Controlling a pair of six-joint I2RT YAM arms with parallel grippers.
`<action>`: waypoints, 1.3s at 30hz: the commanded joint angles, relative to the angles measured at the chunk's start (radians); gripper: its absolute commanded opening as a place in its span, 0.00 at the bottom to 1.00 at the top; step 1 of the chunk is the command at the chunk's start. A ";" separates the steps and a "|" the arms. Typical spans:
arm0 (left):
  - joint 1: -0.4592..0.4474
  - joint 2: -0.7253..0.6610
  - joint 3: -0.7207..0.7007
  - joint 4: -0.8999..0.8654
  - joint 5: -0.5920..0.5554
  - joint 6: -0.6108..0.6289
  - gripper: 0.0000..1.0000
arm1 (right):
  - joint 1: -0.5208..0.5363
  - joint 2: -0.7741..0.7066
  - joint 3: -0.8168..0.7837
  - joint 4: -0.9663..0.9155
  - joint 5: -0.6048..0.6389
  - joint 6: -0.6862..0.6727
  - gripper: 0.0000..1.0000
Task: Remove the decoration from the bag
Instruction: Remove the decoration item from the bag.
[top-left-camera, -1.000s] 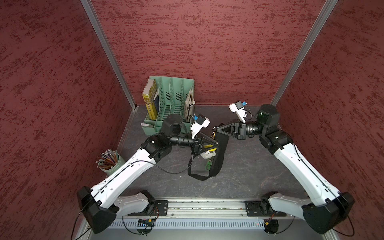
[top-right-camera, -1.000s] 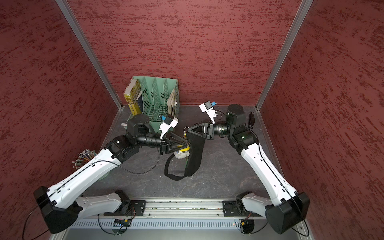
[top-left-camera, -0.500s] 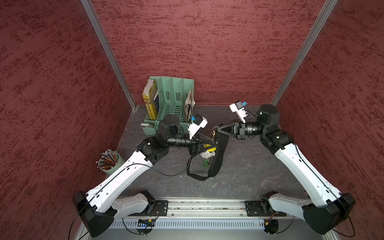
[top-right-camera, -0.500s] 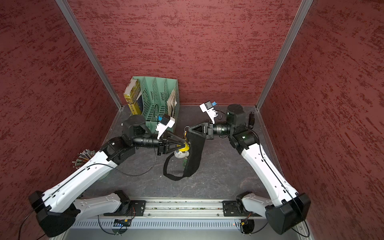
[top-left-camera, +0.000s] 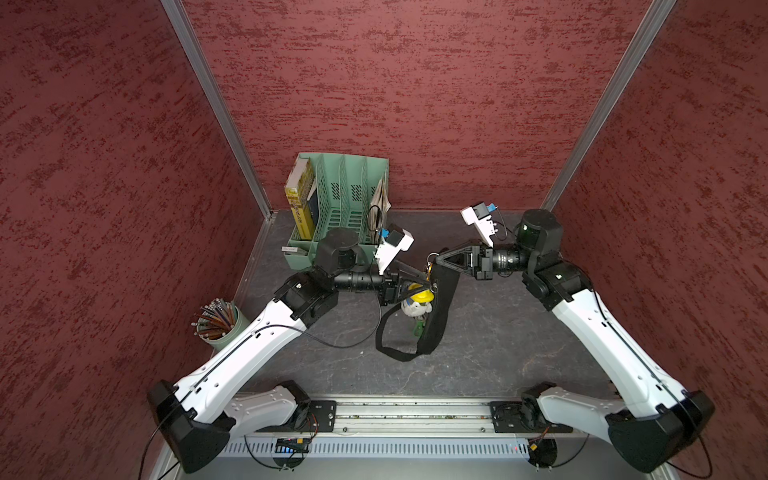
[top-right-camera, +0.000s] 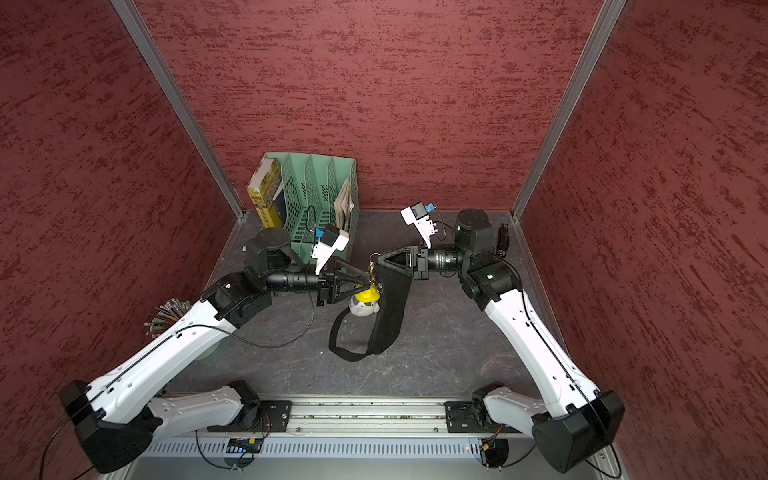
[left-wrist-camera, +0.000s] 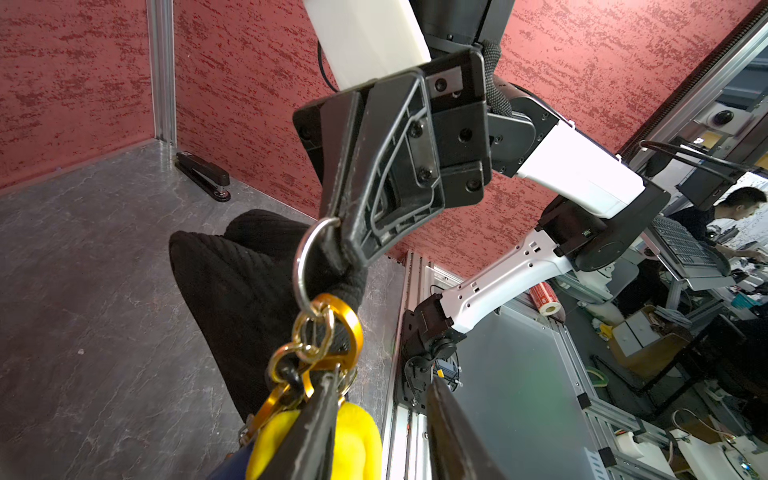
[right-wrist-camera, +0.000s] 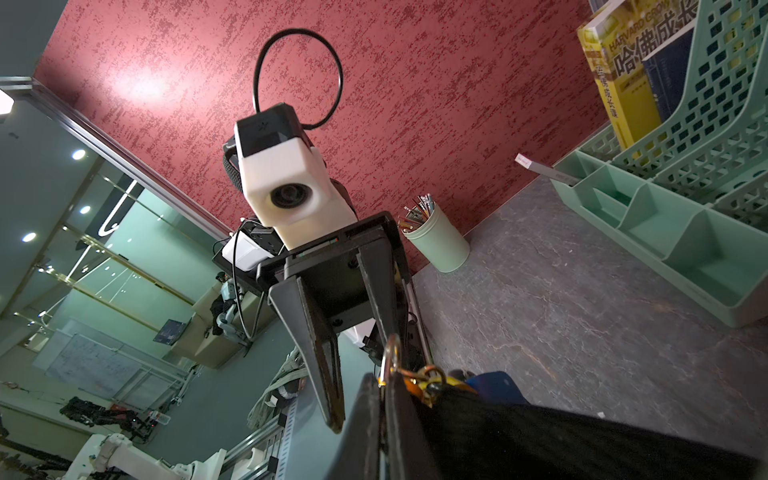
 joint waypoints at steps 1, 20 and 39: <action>0.002 0.024 -0.014 0.067 0.041 -0.029 0.40 | 0.008 -0.031 0.044 0.074 -0.007 0.022 0.00; 0.022 0.085 -0.016 0.195 0.018 -0.100 0.56 | 0.007 -0.056 0.015 0.220 -0.047 0.145 0.00; 0.042 0.048 -0.053 0.289 0.208 -0.180 0.45 | 0.008 -0.041 0.020 0.212 -0.059 0.112 0.00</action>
